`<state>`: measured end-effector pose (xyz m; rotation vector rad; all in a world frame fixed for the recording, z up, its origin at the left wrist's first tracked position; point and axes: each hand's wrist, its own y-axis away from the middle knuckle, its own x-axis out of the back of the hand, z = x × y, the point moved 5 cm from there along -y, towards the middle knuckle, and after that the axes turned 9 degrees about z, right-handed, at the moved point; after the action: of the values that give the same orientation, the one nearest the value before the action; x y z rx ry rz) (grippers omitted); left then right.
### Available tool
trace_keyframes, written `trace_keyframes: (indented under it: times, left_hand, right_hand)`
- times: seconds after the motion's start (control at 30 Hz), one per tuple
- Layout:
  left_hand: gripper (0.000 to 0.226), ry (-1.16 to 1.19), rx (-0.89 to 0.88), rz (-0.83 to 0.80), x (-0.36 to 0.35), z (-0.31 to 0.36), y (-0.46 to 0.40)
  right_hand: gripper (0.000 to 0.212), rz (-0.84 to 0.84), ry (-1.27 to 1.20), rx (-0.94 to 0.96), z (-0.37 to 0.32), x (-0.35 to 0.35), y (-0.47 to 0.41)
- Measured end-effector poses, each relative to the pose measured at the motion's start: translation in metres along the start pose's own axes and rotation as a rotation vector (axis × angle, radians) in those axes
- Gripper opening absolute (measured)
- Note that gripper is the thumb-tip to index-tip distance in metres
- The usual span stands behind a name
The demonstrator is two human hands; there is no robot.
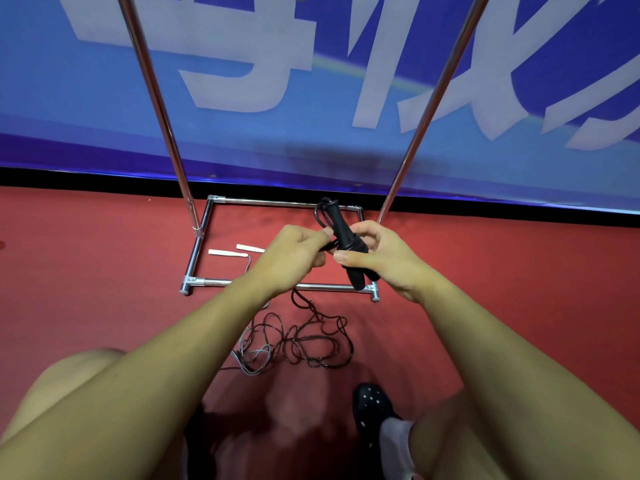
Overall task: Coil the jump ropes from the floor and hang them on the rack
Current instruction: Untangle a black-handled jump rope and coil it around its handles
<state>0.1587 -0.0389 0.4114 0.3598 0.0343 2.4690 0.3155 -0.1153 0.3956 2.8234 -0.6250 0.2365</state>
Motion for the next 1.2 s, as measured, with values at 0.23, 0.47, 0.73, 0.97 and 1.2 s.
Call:
trace_keyframes:
  times: [0.23,0.47,0.73,0.97,1.2]
  left_hand:
    - [0.058,0.097,-0.040,-0.123,0.000,0.013,0.008]
    - [0.062,0.091,0.032,-0.169,-0.002,0.003,0.007]
    - [0.028,0.173,0.114,-0.242,-0.010,-0.009,0.003]
    - [0.027,0.149,0.142,-0.165,-0.008,-0.017,-0.005]
    - [0.038,0.196,0.155,-0.125,-0.007,-0.025,-0.005]
  right_hand:
    - [0.047,-0.330,-0.182,-0.180,0.001,-0.025,0.022]
    - [0.024,-0.430,-0.170,-0.012,-0.012,-0.028,0.024]
    - [0.043,-0.198,-0.100,0.046,-0.013,-0.011,0.009]
    - [0.026,-0.045,-0.072,0.083,-0.015,-0.004,0.003]
    - [0.056,0.072,-0.288,-0.091,-0.008,0.016,-0.010]
